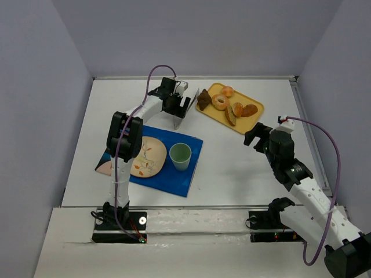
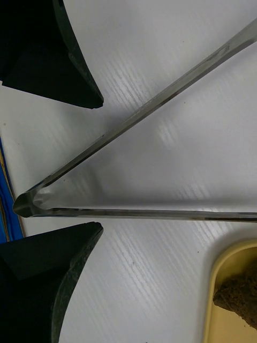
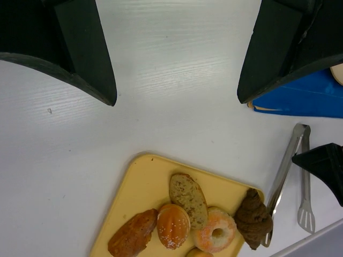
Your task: Place the bread
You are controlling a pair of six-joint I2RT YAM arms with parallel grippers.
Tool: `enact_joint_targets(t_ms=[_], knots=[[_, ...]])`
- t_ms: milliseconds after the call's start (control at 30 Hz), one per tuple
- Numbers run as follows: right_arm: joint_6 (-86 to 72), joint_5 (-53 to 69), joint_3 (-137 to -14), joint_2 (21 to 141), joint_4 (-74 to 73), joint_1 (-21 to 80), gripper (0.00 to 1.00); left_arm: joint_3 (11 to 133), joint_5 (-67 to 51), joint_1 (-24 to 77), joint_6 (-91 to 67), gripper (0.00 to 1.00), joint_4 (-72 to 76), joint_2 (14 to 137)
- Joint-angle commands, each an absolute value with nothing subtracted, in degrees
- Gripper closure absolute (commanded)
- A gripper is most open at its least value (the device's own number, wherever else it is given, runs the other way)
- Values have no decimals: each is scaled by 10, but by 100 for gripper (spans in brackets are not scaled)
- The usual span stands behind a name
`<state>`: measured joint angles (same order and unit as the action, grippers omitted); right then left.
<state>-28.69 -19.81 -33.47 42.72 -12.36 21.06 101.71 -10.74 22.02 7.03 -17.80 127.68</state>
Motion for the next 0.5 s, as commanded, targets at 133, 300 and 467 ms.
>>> enact_joint_targets(t_ms=[133,300,467], knots=[[-278,-220,-334,417,-102,211,0,1059,-97,218,73,1,-199,1296],[-278,-226,-335,419,-104,211,0,1072,-91,220,74,1,-206,1314],[-278,-230,-336,421,-105,211,0,1099,-61,220,60,1,-214,1334]])
